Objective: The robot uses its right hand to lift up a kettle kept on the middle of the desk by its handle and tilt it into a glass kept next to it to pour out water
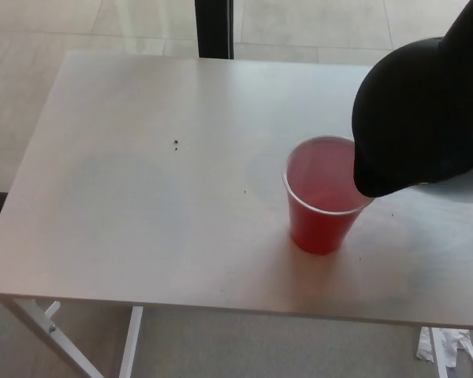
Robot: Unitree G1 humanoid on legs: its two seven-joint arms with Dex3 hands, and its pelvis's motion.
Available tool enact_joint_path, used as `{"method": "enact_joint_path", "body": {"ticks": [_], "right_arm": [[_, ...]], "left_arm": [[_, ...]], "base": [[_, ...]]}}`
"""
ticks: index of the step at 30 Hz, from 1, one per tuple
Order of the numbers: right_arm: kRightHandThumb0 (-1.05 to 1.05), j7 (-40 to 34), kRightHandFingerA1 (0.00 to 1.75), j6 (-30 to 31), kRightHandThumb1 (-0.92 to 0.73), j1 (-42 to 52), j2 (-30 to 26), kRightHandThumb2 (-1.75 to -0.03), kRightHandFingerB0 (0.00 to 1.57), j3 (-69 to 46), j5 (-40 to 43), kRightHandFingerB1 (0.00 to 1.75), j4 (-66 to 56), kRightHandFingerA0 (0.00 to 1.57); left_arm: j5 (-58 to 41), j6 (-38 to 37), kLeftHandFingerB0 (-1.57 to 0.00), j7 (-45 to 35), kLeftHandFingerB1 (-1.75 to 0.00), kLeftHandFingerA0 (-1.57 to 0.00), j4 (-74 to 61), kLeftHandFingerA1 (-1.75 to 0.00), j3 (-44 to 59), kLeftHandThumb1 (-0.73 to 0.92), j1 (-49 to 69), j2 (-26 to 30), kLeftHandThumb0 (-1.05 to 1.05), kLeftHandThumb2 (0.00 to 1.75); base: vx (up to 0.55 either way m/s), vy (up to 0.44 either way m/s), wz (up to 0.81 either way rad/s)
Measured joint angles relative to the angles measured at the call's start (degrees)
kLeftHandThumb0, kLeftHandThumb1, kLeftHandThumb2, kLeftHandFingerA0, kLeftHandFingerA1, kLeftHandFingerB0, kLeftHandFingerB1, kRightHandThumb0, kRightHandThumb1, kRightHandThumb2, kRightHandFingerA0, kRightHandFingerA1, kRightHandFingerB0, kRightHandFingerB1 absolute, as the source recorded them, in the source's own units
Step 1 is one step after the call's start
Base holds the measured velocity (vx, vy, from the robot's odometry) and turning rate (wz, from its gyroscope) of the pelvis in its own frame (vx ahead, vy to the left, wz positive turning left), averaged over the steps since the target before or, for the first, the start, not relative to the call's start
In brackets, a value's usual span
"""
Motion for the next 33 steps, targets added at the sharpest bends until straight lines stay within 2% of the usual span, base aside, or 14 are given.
{"method": "enact_joint_path", "body": {"ticks": [10,11,12,15,16,20,21,25,26,27,28,30,31,33], "right_arm": [[-0.17,1.1,1.75,3.6,-0.60,-1.1,1.4,-1.04,0.67,0.4,-0.6,1.64,-0.2,0.84],[-0.17,1.2,1.75,3.8,-0.60,-1.1,1.5,-1.04,0.66,0.4,-0.6,1.63,-0.5,0.84],[-0.16,1.4,1.75,4.2,-0.58,-1.1,1.7,-1.06,0.67,0.5,-0.6,1.62,-1.1,0.84],[-0.16,1.8,1.75,5.2,-0.58,-1.1,2.1,-1.07,0.69,0.9,-0.8,1.58,-2.4,0.86],[-0.14,1.9,1.75,5.5,-0.59,-1.1,2.2,-1.04,0.69,1.1,-0.9,1.57,-2.7,0.85],[-0.14,2.0,1.75,6.6,-0.58,-1.2,2.3,-1.05,0.71,1.7,-1.4,1.56,-3.0,0.86],[-0.12,2.0,1.75,6.7,-0.56,-1.2,2.3,-1.08,0.76,1.7,-1.5,1.53,-3.0,0.87],[-0.08,2.0,1.70,6.7,-0.58,-1.2,2.3,-1.07,0.79,2.1,-1.7,1.41,-2.6,0.96],[-0.11,2.0,1.73,6.7,-0.55,-1.2,2.3,-1.08,0.78,2.1,-1.8,1.50,-2.5,0.91],[-0.12,2.0,1.72,6.7,-0.54,-1.2,2.4,-1.09,0.77,2.3,-1.8,1.51,-2.4,0.91],[-0.10,2.0,1.70,6.7,-0.55,-1.2,2.5,-1.13,0.77,2.3,-1.9,1.46,-2.3,0.96],[-0.18,2.0,1.35,6.8,-0.50,-1.3,2.8,-1.11,0.98,2.5,-2.0,1.19,-2.3,1.22],[-0.13,2.0,1.73,7.0,-0.57,-1.3,3.0,-1.07,0.73,2.6,-2.1,1.46,-2.3,0.97],[-0.12,2.0,1.75,7.6,-0.64,-1.3,3.2,-0.94,0.69,2.8,-2.5,1.42,-2.3,0.85]], "left_arm": [[0.0,0.0,-0.35,0.0,-0.40,-0.53,-0.8,-0.49,-0.2,0.78,0.0,0.0,-0.72,0.63],[0.0,0.0,-0.27,0.0,-0.52,-0.46,-0.9,-0.60,-0.2,0.62,0.0,0.0,-0.72,1.01],[0.0,0.0,-0.35,0.0,-0.40,-0.53,-1.0,-0.50,-0.2,0.78,0.1,0.0,-0.72,0.64],[0.0,0.1,-0.35,0.0,-0.39,-0.54,-1.1,-0.48,-0.2,0.78,0.0,0.0,-0.73,0.63],[0.0,0.1,-0.29,0.0,-0.51,-0.48,-1.1,-0.60,-0.2,0.62,0.0,0.0,-0.75,1.00],[0.1,0.1,-0.29,0.1,-0.52,-0.47,-1.0,-0.60,-0.3,0.61,0.0,0.0,-0.72,1.00],[0.1,0.1,-0.35,0.1,-0.40,-0.54,-1.1,-0.48,-0.3,0.77,0.0,0.0,-0.71,0.63],[0.0,0.2,-0.36,0.1,-0.40,-0.55,-1.1,-0.49,-0.2,0.77,-0.2,0.0,-0.74,0.63],[0.0,0.2,-0.30,0.1,-0.52,-0.49,-1.0,-0.61,-0.2,0.61,-0.3,0.0,-0.74,1.00],[0.0,0.2,-0.36,0.1,-0.39,-0.56,-1.1,-0.49,-0.2,0.78,-0.3,0.0,-0.72,0.63],[0.0,0.2,-0.32,0.2,-0.53,-0.49,-1.1,-0.60,-0.2,0.63,-0.3,0.0,-0.75,1.00],[0.1,0.2,-0.32,0.2,-0.53,-0.49,-1.1,-0.60,-0.3,0.64,-0.3,0.0,-0.73,1.00],[0.1,0.2,-0.36,0.3,-0.40,-0.54,-1.1,-0.48,-0.4,0.78,-0.3,0.0,-0.71,0.64],[0.1,0.2,-0.31,0.3,-0.52,-0.51,-1.1,-0.62,-0.4,0.62,-0.3,0.0,-0.74,0.99]], "base": [[0.00,0.000,0.00],[0.00,0.000,0.00],[0.00,0.000,0.00],[0.00,0.000,0.00],[0.00,0.000,0.00],[0.00,0.000,0.00],[0.00,0.000,0.00],[0.00,0.000,0.00],[0.00,0.000,0.00],[0.00,0.000,0.00],[0.00,0.000,0.00],[0.00,0.000,0.00],[0.00,0.000,0.00],[0.00,0.000,0.00]]}}
